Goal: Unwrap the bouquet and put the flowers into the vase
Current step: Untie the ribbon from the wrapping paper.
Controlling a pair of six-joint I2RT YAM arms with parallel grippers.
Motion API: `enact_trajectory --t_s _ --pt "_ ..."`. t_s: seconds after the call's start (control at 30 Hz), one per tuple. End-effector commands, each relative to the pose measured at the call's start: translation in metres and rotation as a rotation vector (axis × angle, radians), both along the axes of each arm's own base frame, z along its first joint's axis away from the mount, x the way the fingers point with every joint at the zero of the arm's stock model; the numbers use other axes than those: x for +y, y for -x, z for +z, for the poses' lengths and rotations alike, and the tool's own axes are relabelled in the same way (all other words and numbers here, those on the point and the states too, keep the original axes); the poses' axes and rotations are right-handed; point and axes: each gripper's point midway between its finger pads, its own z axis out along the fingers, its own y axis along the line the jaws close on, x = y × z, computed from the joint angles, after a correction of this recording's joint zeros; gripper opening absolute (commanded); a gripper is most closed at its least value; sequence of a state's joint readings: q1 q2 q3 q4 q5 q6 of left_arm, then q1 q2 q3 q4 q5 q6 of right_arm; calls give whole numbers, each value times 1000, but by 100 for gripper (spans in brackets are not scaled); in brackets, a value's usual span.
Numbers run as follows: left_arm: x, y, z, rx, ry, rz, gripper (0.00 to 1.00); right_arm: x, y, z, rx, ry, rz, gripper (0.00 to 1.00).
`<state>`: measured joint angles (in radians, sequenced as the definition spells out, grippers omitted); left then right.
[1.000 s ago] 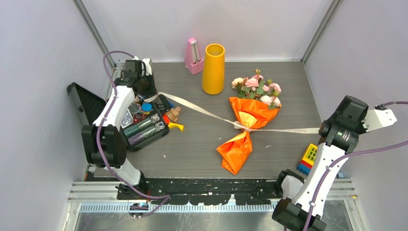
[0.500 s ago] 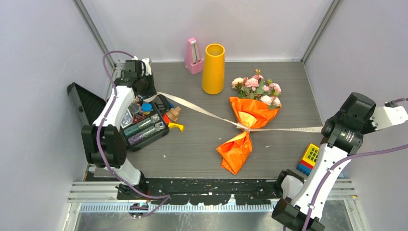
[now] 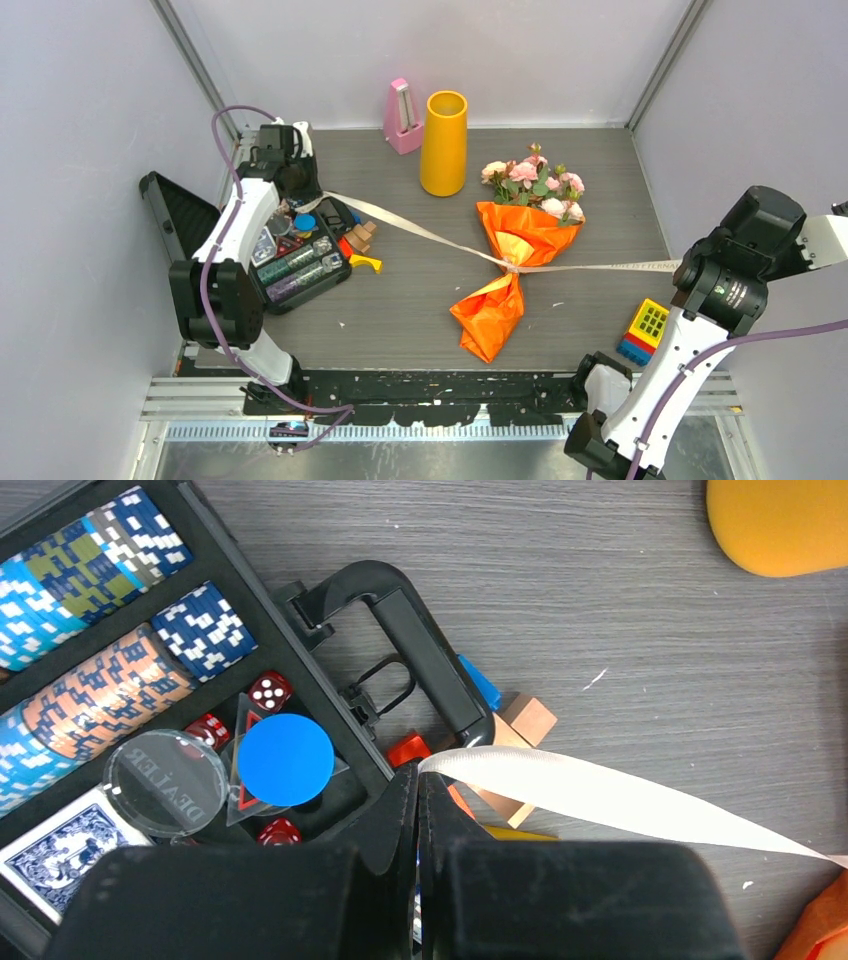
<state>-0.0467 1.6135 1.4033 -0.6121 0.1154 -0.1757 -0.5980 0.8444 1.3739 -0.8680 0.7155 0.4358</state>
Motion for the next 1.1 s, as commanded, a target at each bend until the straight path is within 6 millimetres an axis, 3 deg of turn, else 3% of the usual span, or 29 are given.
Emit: enact_trajectory --t_s 0.0,0.3,1.07 --pt "15 1 25 -62 -32 48 0 -1 14 29 -35 69 -42 0" --pt "25 2 33 -81 -79 74 0 4 23 51 -57 105 -44 0" --pt "43 6 44 -108 -152 124 0 11 40 78 -88 155 -59 0"
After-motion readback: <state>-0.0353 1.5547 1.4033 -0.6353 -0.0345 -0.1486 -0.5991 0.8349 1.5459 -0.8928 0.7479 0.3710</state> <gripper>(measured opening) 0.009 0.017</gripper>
